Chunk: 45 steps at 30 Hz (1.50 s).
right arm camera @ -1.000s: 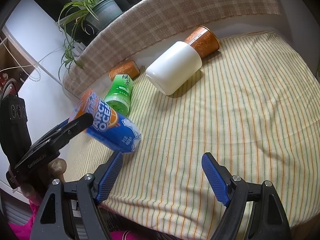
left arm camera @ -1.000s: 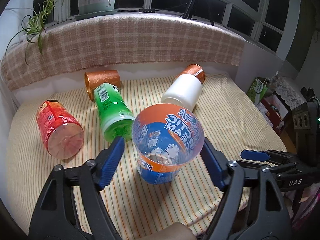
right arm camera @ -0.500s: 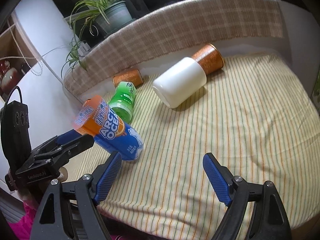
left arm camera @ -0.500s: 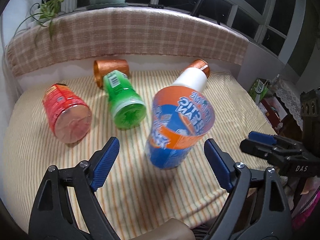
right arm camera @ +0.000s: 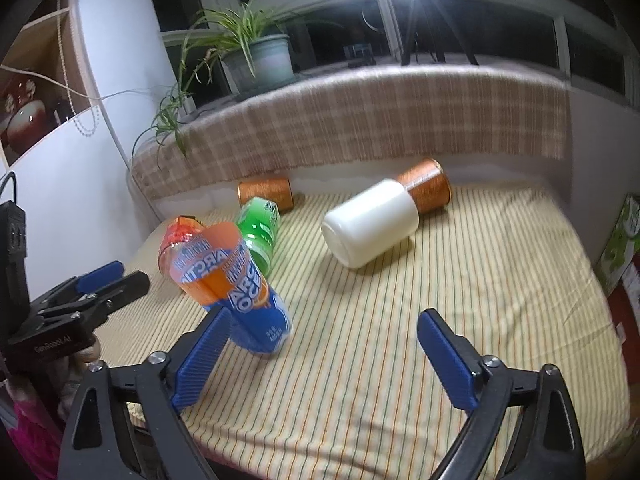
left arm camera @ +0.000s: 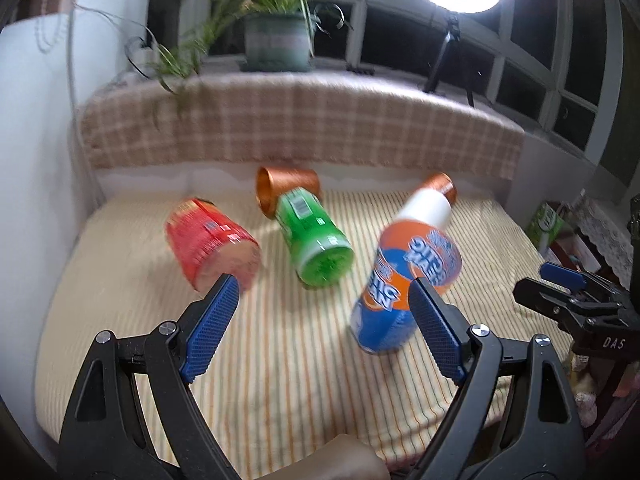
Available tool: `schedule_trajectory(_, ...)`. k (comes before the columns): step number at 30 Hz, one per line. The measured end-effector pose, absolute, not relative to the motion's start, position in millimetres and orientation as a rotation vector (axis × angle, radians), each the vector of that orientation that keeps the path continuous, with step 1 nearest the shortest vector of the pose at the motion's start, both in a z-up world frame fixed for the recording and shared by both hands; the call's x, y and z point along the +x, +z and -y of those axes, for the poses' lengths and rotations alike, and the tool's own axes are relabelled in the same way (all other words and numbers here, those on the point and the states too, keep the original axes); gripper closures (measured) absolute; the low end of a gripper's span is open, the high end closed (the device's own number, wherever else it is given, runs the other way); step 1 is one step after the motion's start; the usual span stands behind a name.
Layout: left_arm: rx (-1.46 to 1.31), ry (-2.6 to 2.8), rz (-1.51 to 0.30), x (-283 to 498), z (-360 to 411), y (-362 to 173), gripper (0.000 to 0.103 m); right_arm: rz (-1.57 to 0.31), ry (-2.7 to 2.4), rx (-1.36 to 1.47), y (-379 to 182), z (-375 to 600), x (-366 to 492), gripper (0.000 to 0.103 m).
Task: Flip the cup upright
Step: 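Open the left gripper and withdraw from the upright blue bottle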
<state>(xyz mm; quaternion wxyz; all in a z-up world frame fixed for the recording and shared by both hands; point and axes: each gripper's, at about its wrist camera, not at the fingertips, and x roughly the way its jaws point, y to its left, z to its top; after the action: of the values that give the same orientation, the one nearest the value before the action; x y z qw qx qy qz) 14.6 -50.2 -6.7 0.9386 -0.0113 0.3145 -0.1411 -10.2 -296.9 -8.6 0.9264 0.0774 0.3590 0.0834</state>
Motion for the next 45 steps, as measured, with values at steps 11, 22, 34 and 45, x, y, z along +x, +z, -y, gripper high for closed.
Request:
schedule_trajectory(11, 0.029, -0.208, -0.466, -8, 45, 15, 0.0, -0.635, 0.119, 0.113, 6, 286, -18, 0.0)
schedule_trajectory(22, 0.016, -0.197, -0.466, -10, 43, 15, 0.0, -0.601, 0.073, 0.106, 9, 286, -20, 0.0)
schedule_trajectory(34, 0.011, -0.188, -0.478, -6, 40, 14, 0.0, -0.596, 0.054, 0.07, 8, 280, -19, 0.0)
schedule_trajectory(45, 0.001, -0.179, -0.492, -4, 36, 12, 0.0, -0.599, 0.054, 0.059, 7, 277, -18, 0.0)
